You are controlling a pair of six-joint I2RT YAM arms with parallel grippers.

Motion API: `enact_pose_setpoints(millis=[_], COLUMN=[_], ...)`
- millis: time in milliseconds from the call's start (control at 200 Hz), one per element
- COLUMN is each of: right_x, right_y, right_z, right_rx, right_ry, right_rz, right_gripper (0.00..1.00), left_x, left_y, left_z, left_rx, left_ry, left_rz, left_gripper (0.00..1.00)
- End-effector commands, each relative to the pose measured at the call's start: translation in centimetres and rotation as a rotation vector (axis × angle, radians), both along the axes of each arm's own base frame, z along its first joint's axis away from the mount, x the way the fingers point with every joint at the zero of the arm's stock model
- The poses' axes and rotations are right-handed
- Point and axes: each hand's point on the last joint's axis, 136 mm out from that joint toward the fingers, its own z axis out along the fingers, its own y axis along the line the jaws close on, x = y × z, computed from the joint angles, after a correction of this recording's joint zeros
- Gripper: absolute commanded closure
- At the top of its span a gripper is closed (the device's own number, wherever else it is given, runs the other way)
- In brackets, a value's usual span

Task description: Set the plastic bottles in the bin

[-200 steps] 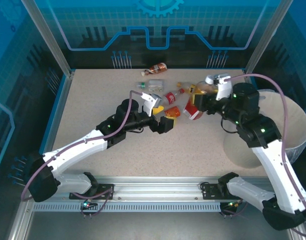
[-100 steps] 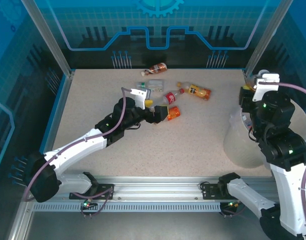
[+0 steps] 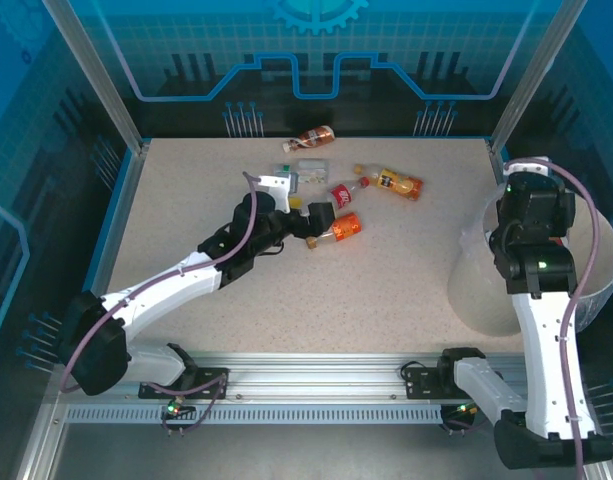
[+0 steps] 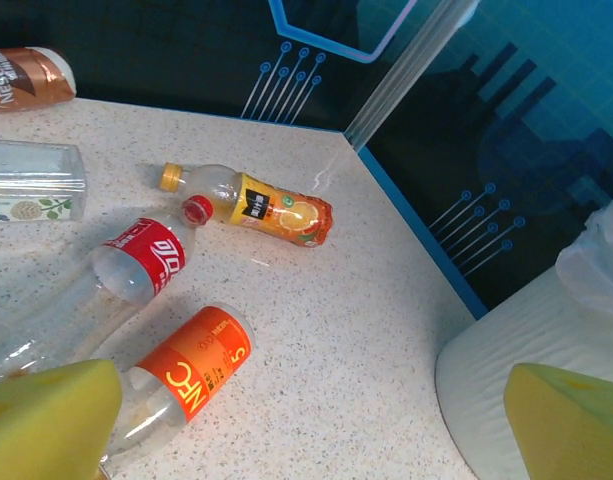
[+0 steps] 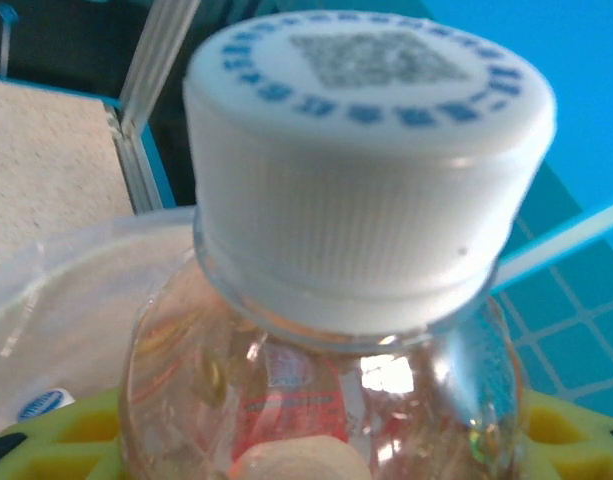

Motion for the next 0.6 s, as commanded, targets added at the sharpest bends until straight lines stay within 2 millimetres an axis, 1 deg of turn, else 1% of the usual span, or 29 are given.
enact_pose_setpoints(millis=[0,185,270,335,510,595], right_x=[1.0,2.2,2.5,2.8,3.7,4.1], right_y=[-0.7,-0.5,-0.6,-0.7,-1.0,-1.8], right_z=[-0.5,-3.3,-4.3,-4.9,-5.5,-5.2], right_rx=[-0.057,-0.102,-0.121,-0.140,-0.209,-0.255], right_ry=[0.048,0.189,0.240,0.284,0.336,0.351], right_rz=[0.026,0.112,0.128,0.151,0.182,0.164], right_gripper=[0.73,0.71,0.67,0.62,0.53,0.50], left_x=[0.5,0.5,0.5,0.6,0.8,0.8], left_y=[0.5,0.6,0.6,0.5,0.4,0.4], left_z=[0.2,-0.5,-0.8,-0.8,-1.1,-1.1], left_rx=[-0.034,-0.018,-0.012,-0.007,0.001,-0.002], left_ry=[0.007,0.034,0.040,0.043,0.057,0.060], left_rz=[0.038,0.038,0.039,0.036,0.031,0.029], left_gripper=[0.01,0.01,0.01,0.01,0.01,0.01])
